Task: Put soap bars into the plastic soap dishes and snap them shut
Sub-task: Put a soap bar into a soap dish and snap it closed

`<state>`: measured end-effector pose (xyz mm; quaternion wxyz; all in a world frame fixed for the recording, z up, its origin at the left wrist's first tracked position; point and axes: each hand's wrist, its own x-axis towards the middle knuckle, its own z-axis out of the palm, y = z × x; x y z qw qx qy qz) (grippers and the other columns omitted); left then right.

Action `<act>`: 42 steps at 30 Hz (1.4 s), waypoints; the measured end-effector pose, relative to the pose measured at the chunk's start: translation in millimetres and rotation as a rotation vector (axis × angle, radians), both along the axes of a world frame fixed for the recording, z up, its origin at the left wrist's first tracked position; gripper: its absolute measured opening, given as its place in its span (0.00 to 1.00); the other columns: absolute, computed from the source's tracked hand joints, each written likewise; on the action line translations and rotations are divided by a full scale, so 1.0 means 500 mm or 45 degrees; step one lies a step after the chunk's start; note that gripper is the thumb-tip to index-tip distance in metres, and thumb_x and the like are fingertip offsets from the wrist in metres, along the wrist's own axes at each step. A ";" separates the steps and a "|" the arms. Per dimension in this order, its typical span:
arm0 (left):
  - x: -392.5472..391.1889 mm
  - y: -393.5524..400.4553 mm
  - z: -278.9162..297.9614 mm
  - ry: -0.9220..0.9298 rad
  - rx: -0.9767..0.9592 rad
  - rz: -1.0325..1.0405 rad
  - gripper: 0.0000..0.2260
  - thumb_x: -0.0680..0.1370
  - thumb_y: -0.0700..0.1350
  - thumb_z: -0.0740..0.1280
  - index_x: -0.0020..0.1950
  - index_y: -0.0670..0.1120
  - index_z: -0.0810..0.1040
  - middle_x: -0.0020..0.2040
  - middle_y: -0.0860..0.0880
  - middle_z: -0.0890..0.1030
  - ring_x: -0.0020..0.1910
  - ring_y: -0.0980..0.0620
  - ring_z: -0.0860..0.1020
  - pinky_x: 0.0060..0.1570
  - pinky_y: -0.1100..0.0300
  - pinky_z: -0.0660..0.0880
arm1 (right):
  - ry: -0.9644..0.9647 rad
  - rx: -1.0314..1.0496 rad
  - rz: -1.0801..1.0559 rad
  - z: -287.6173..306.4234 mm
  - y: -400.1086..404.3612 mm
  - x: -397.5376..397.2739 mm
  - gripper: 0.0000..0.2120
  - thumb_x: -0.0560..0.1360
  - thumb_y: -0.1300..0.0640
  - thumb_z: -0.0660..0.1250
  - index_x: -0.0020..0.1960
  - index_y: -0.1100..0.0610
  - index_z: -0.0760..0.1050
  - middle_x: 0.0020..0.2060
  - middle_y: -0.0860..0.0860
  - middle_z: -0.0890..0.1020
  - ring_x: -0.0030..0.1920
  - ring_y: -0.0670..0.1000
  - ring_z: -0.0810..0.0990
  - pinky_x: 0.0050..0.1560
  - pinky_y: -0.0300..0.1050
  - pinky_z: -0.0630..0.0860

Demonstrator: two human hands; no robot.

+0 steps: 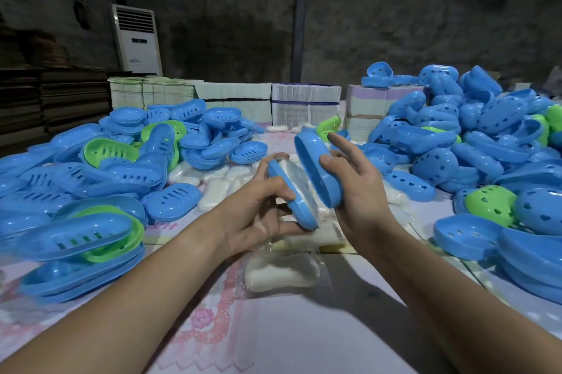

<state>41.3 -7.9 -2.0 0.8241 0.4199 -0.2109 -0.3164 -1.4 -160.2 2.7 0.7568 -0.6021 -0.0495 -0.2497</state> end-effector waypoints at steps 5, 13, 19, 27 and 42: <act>0.010 0.003 0.002 -0.015 -0.086 0.002 0.31 0.65 0.32 0.62 0.67 0.51 0.71 0.65 0.38 0.79 0.57 0.38 0.81 0.54 0.35 0.78 | -0.037 -0.174 -0.066 -0.007 0.015 -0.005 0.22 0.67 0.50 0.70 0.61 0.41 0.78 0.53 0.48 0.78 0.41 0.38 0.82 0.39 0.31 0.76; 0.007 -0.002 0.001 -0.029 -0.010 0.027 0.24 0.65 0.33 0.61 0.60 0.39 0.80 0.59 0.37 0.82 0.58 0.40 0.80 0.58 0.40 0.79 | -0.063 -0.139 0.098 -0.016 0.028 -0.002 0.26 0.68 0.51 0.71 0.66 0.39 0.75 0.51 0.38 0.80 0.51 0.49 0.83 0.44 0.41 0.79; 0.005 -0.007 0.002 -0.012 -0.058 0.118 0.31 0.66 0.33 0.64 0.70 0.41 0.73 0.64 0.35 0.78 0.61 0.37 0.78 0.55 0.38 0.80 | -0.106 -0.029 0.096 -0.017 0.018 0.002 0.24 0.70 0.52 0.72 0.64 0.40 0.76 0.57 0.43 0.79 0.51 0.44 0.84 0.45 0.38 0.79; 0.012 -0.006 0.003 0.023 -0.170 0.152 0.28 0.66 0.32 0.65 0.67 0.43 0.73 0.62 0.37 0.78 0.61 0.38 0.78 0.56 0.38 0.80 | -0.087 -0.026 0.128 -0.020 0.011 0.006 0.25 0.69 0.52 0.72 0.65 0.39 0.76 0.62 0.47 0.75 0.51 0.41 0.83 0.44 0.38 0.79; 0.016 -0.001 -0.008 -0.148 -0.067 0.106 0.20 0.69 0.34 0.67 0.61 0.41 0.80 0.58 0.39 0.83 0.53 0.42 0.85 0.56 0.41 0.81 | -0.082 -0.018 0.235 -0.024 0.014 0.006 0.30 0.69 0.56 0.72 0.70 0.45 0.72 0.61 0.45 0.78 0.53 0.43 0.84 0.45 0.40 0.80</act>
